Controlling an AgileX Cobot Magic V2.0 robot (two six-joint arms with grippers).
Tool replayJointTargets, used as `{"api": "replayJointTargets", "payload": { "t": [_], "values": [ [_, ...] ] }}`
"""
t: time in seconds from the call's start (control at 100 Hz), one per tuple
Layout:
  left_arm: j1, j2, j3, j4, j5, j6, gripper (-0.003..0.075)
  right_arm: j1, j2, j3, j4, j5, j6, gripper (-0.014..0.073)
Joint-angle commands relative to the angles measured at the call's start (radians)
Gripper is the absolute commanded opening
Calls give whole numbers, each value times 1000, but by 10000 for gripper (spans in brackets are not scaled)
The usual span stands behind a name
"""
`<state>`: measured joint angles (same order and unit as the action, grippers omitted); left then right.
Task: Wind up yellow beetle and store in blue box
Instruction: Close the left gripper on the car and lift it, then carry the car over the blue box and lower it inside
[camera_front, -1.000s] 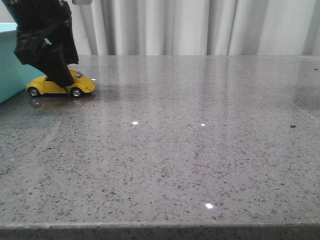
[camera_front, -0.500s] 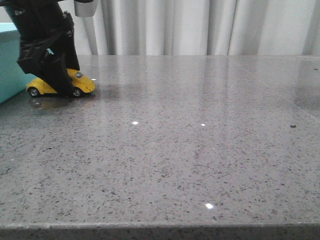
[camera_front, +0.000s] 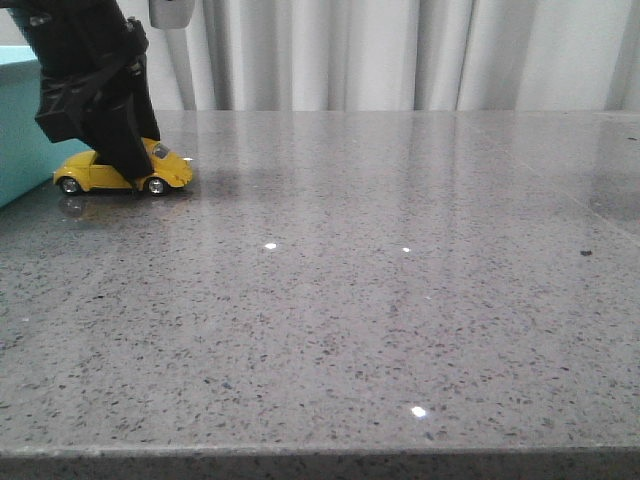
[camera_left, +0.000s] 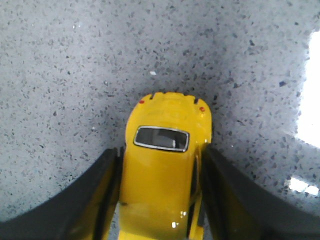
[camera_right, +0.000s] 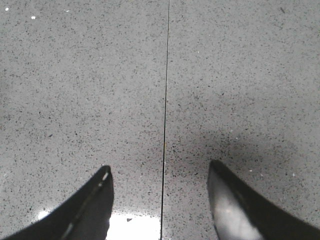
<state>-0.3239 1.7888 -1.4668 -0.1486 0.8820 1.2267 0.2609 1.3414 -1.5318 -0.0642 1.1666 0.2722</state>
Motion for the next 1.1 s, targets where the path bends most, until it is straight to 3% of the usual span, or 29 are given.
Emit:
{"api": "replayJointTargets", "payload": {
  "t": [0.0, 0.27, 0.52, 0.84, 1.09],
  "values": [
    [-6, -44, -35, -19, -27, -4, 155, -1, -35, -21, -10, -52, -11, 425],
    [-6, -80, -168, -23, -6, -51, 146, -1, -35, -21, -10, -53, -11, 425],
    [10, -124, -357, -17, -6, -345, 146, -1, -35, -21, -10, -62, -11, 425],
    [182, -159, -433, -1, 11, -814, 146, -1, -35, -21, -5, -59, -11, 425],
    [358, -159, -428, 0, 163, -988, 146, -1, -35, -21, -5, -59, -11, 425]
  ]
}}
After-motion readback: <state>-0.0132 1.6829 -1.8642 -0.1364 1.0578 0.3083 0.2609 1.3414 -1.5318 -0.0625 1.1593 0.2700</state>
